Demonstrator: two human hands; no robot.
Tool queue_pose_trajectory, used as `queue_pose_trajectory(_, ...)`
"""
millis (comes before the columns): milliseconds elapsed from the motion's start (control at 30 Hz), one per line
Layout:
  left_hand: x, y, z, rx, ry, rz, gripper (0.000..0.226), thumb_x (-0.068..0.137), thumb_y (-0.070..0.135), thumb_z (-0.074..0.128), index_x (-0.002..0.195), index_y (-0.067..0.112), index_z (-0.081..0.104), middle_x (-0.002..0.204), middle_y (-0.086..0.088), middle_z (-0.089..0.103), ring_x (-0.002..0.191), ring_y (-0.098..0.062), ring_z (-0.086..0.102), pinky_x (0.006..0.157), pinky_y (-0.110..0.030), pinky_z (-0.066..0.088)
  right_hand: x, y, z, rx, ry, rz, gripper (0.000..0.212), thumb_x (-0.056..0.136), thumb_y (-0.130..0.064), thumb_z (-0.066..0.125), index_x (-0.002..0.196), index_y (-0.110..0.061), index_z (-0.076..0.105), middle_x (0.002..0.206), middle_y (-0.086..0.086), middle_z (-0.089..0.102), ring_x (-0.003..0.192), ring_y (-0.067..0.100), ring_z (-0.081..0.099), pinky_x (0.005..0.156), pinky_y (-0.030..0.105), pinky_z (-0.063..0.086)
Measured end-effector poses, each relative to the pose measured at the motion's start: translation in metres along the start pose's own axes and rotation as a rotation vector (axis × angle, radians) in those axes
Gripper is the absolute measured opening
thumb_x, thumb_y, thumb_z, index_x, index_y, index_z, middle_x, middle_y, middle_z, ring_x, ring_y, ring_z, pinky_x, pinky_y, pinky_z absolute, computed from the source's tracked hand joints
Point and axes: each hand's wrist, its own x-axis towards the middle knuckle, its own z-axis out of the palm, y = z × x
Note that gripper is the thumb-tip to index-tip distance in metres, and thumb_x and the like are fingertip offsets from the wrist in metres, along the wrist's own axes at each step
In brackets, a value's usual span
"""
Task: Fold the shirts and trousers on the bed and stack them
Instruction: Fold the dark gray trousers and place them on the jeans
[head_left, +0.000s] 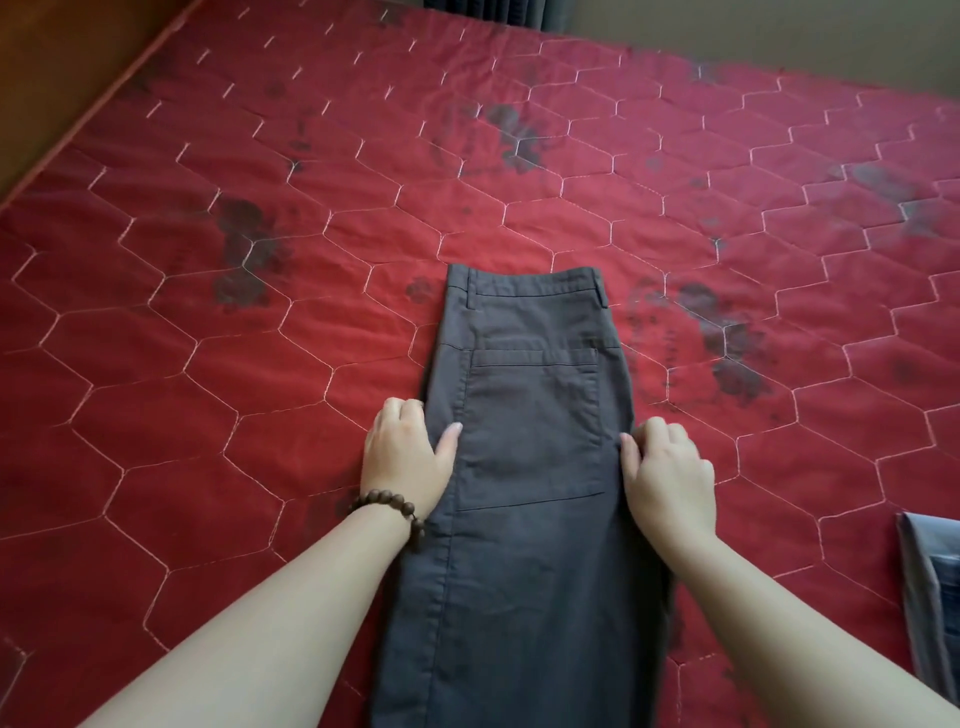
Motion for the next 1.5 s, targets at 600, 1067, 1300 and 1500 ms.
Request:
queue_pose_trajectory(600, 0.011, -0.005, -0.008, 0.177, -0.058, 0.100, 0.036, 0.094, 0.042, 0.050, 0.074, 0.015, 0.038, 0.080, -0.005, 0.043, 0.071, -0.028, 0.044, 0.064, -0.035, 0.035, -0.031, 0.023, -0.007, 0.312, 0.022, 0.025, 0.029, 0.096, -0.017, 0.052, 0.124, -0.015, 0.059, 0.106, 0.004, 0.056, 0.102, 0.029, 0.055, 0.080, 0.034, 0.039)
queue_pose_trajectory(1067, -0.069, -0.009, -0.022, 0.014, -0.205, -0.233, 0.046, 0.085, 0.043, 0.064, 0.060, 0.004, 0.060, 0.053, -0.002, 0.057, 0.054, -0.011, 0.048, 0.050, -0.029, 0.032, -0.096, 0.066, -0.021, 0.427, -0.209, -0.109, 0.066, 0.082, -0.017, 0.067, 0.139, -0.041, 0.045, 0.089, -0.010, 0.047, 0.076, 0.007, 0.051, 0.073, 0.024, 0.046)
queue_pose_trajectory(1300, -0.076, -0.021, -0.021, -0.042, -0.127, -0.211, 0.052, 0.090, 0.034, 0.063, 0.062, -0.007, 0.050, 0.060, -0.020, 0.056, 0.061, -0.034, 0.049, 0.055, -0.035, 0.027, -0.082, 0.067, -0.024, 0.489, 0.067, -0.038, 0.013, 0.086, -0.001, 0.057, 0.085, -0.010, 0.066, 0.078, 0.003, 0.067, 0.074, 0.024, 0.059, 0.068, 0.035, 0.043)
queue_pose_trajectory(1500, -0.080, -0.017, -0.014, -0.042, -0.112, -0.192, 0.043, 0.090, 0.036, 0.062, 0.075, -0.004, 0.059, 0.072, -0.017, 0.063, 0.075, -0.037, 0.056, 0.065, -0.038, 0.040, -0.084, 0.090, -0.025, 0.467, -0.051, 0.229, 0.010, 0.094, -0.019, 0.056, 0.087, -0.012, 0.058, 0.074, 0.001, 0.063, 0.078, 0.028, 0.062, 0.067, 0.032, 0.039)
